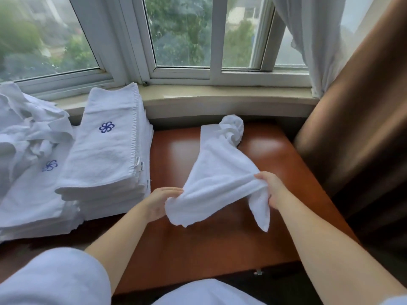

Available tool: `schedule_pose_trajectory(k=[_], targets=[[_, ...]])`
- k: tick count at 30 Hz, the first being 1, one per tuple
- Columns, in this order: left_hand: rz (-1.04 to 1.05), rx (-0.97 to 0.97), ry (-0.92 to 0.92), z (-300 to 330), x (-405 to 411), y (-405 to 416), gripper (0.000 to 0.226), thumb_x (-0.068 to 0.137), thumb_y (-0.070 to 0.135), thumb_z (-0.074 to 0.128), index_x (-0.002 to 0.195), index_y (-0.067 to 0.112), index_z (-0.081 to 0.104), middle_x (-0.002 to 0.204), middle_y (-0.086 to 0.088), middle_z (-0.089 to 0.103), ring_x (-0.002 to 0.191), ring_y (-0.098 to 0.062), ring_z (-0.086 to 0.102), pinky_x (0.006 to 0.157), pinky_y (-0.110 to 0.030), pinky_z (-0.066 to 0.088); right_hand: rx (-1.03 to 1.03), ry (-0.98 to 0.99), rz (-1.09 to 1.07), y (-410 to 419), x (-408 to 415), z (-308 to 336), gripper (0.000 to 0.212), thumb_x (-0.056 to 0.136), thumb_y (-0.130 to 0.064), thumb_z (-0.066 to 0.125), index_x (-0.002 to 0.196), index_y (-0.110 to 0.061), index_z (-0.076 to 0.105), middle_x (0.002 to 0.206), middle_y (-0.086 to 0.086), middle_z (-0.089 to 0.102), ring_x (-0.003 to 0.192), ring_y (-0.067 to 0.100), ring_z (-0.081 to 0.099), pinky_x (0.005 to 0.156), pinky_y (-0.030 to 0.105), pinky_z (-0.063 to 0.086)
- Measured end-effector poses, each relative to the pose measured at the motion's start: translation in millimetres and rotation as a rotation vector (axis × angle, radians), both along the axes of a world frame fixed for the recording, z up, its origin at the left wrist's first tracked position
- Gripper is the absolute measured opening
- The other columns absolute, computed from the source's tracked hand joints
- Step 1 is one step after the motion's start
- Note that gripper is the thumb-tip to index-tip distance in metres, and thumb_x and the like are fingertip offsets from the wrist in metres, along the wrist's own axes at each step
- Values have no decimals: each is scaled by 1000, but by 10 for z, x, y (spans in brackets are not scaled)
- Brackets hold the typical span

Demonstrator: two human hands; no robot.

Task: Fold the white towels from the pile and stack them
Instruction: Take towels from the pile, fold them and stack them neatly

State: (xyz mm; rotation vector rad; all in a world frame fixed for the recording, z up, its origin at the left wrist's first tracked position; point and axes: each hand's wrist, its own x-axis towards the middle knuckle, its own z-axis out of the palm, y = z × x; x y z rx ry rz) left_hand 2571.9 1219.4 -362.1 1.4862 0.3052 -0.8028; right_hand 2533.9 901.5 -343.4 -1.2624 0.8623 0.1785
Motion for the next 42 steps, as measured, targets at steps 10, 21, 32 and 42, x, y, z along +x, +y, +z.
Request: schedule_pose_trajectory(k=[10,21,32,42], targets=[[-659,1075,-418,-57,-142,-316,28,84,0,55,104,11,70,110,-3,64,96,-24,64,78,-31,54,-1161,528,761,-102,-203,-35,31,91,-15,44,118,-8,59,104,10,57,95,26,58,74,31,43],[-955,1086,-578,-211,-125,-569,70,86,-1,41,149,27,28,137,-4,40,108,-27,55,68,-33,48,-1281,295,1109,226,-119,-376,55,93,-13,36,146,-25,30,149,2,31,129,27,39,101,39,37],[-540,1037,-566,-200,704,-985,19,85,22,44,86,18,62,99,-3,65,89,-23,61,71,-29,49,-1391,79,890,116,677,-381,35,94,-23,39,127,-17,52,132,3,44,112,26,53,83,35,43],[-217,617,-265,-368,1758,-1276,41,89,10,53,126,18,38,102,-5,60,76,-23,67,55,-26,51,-1415,10,944,160,1629,-524,59,89,-9,49,142,-28,29,138,8,30,88,32,57,59,31,36]])
